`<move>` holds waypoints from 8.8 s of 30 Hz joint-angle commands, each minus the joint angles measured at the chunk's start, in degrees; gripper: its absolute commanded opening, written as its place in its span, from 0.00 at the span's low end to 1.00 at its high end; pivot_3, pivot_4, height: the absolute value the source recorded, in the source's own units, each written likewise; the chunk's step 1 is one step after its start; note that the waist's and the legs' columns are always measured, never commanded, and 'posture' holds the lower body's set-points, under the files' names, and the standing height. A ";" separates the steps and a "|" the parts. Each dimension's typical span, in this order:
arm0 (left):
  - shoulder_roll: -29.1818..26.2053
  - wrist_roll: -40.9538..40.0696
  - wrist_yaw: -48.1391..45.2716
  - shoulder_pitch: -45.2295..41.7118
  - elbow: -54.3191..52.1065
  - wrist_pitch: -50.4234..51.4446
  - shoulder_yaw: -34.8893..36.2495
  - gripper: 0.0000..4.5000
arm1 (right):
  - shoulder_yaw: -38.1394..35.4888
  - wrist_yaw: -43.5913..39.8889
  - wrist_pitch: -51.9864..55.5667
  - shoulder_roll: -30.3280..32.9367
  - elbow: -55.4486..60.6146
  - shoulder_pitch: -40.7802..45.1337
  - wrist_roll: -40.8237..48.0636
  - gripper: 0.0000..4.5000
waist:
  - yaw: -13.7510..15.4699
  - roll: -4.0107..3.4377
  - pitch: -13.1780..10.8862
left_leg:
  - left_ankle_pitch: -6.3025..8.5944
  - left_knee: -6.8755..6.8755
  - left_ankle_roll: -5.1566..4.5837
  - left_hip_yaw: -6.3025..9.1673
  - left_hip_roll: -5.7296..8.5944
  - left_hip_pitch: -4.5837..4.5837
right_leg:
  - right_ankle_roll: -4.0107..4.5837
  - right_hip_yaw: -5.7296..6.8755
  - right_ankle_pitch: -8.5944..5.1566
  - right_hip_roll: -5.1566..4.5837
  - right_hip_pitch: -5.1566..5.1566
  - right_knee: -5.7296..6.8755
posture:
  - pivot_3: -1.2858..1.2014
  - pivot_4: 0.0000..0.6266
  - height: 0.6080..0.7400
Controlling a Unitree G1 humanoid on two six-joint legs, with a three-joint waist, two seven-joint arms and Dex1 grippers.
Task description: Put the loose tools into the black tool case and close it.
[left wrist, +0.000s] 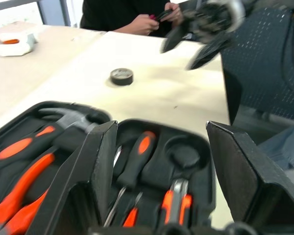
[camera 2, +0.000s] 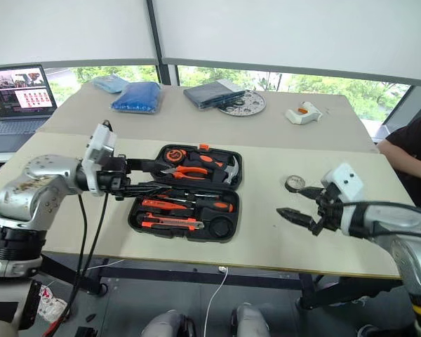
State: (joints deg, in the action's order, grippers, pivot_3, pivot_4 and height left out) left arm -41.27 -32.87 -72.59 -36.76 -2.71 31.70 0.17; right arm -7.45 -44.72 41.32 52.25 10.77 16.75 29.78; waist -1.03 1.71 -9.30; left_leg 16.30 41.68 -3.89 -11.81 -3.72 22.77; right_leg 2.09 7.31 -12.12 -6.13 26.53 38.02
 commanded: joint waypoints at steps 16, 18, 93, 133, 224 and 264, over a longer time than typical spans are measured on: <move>-2.34 3.47 -0.40 3.42 -4.60 -3.95 -1.21 0.70 | 16.36 -3.70 -17.52 -11.32 -46.63 28.42 -23.79 0.61 | 0.01 -0.23 -0.12 | -0.14 -0.10 0.20 -0.27 0.00 0.20 | 0.20 -0.08 -0.12 0.21 0.31 0.03 | 0.52 0.24 0.84; -2.56 3.91 -0.77 3.54 -4.43 -4.54 -1.40 0.70 | 15.67 -3.97 -18.39 -11.74 -47.85 29.09 -24.03 0.46 | -0.04 -0.23 -0.12 | -0.14 -0.10 0.20 -0.27 0.00 0.15 | 0.20 -0.09 -0.12 0.20 0.28 0.05 | 0.52 0.24 0.84; -3.81 11.21 -7.90 0.51 4.84 -13.76 -5.05 0.70 | 27.58 -12.64 -0.12 -6.30 16.55 12.30 -13.22 0.31 | 0.21 -0.31 -0.10 | -0.15 -0.25 0.29 -0.22 -0.03 0.35 | 0.34 -0.07 -0.15 0.22 0.56 0.04 | 0.52 0.24 0.84; -9.00 16.65 4.35 4.89 21.14 -18.50 4.61 0.36 | 10.96 -10.46 1.26 -7.73 2.00 11.96 -9.80 0.27 | 0.23 -0.30 -0.10 | -0.15 -0.25 0.29 -0.21 -0.08 0.35 | 0.36 -0.04 -0.15 0.28 0.57 0.03 | 0.52 0.24 0.84; 13.52 23.40 13.28 -7.95 26.81 -28.83 0.91 0.22 | 3.11 8.73 -18.90 -21.26 -6.58 15.95 -17.70 0.00 | -1.29 -0.25 -0.12 | -0.31 -0.11 0.27 -0.71 0.25 1.06 | 0.57 -0.26 0.12 0.12 1.65 0.81 | 0.52 0.24 0.84; 16.93 36.85 11.08 -29.30 68.40 -45.07 -13.37 0.00 | 11.03 -11.45 -24.62 -2.14 12.57 -14.62 -16.57 0.00 | 1.13 -0.10 0.03 | -0.18 -0.78 -0.30 0.28 0.88 0.55 | -0.04 -0.12 0.02 0.40 0.13 -0.88 | 0.52 0.24 0.84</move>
State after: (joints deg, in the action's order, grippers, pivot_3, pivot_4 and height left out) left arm -24.16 2.90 -60.43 -64.57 63.83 -10.32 -13.04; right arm 3.99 -57.63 17.29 50.36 23.90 0.69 14.72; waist 0.10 1.61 -9.27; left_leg 16.12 40.87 -4.19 -11.52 -2.85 23.30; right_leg 2.03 7.20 -12.11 -5.73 26.66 37.11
